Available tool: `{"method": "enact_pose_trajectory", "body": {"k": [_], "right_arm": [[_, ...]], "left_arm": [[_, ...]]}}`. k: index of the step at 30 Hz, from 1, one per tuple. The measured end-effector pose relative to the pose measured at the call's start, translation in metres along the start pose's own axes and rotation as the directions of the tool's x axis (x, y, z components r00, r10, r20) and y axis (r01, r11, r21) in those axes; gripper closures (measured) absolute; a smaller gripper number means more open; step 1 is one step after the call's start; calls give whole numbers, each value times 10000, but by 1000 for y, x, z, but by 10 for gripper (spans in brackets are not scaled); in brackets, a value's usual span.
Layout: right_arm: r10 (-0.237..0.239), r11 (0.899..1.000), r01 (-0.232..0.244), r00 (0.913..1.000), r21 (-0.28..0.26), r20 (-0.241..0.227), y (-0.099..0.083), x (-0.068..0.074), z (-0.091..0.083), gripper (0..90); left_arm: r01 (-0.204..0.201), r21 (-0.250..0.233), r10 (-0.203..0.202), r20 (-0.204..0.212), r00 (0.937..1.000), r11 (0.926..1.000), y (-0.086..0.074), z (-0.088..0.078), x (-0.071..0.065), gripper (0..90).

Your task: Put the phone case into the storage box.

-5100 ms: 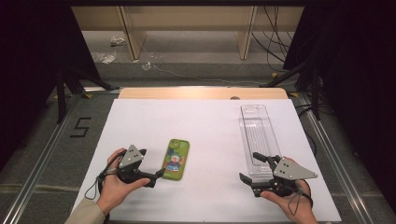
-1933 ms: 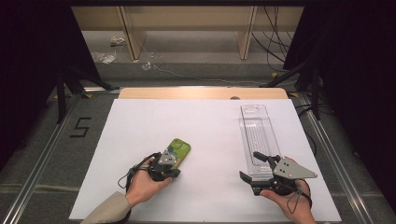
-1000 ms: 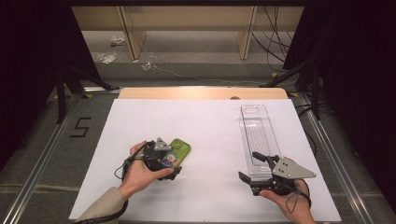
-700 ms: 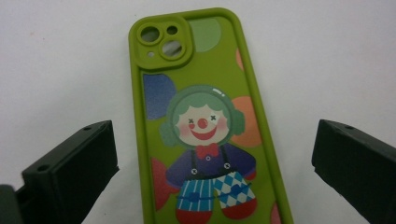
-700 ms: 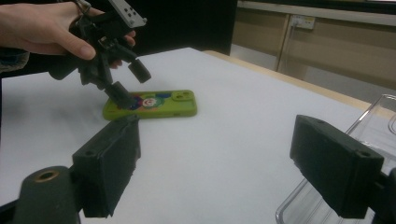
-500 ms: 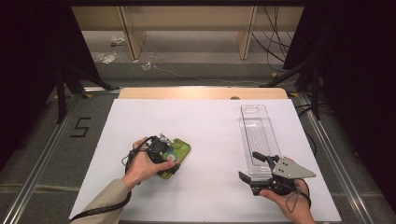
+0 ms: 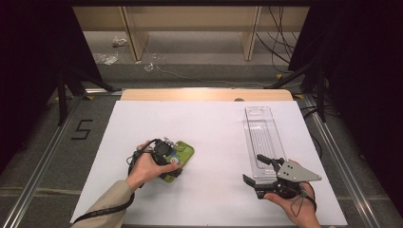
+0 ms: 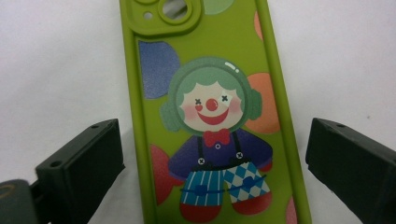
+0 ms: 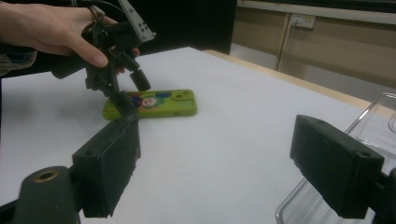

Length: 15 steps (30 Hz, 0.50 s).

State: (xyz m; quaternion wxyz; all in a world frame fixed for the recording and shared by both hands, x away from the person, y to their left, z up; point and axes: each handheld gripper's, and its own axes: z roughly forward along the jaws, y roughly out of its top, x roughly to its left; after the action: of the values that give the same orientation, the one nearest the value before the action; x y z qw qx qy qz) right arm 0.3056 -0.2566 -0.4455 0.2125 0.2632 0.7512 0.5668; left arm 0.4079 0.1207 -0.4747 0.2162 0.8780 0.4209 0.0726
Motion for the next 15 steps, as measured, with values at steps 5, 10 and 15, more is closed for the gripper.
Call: {"method": "enact_pose_trajectory", "body": {"k": [5,10,15], "right_arm": [[-1,10000,1,10000,-5,3,0,0,0,170],[-3,10000,3,10000,-10,-28,0,0,0,171],[11,10000,-11,10000,-3,-37,0,0,0,170]], "left_arm": [[-55,113,57,-155,9999,9999,0,0,-1,87],[-24,220,28,-182,9998,9998,0,2,-3,112],[5,346,5,-287,9996,9994,1,3,-4,112]]}}
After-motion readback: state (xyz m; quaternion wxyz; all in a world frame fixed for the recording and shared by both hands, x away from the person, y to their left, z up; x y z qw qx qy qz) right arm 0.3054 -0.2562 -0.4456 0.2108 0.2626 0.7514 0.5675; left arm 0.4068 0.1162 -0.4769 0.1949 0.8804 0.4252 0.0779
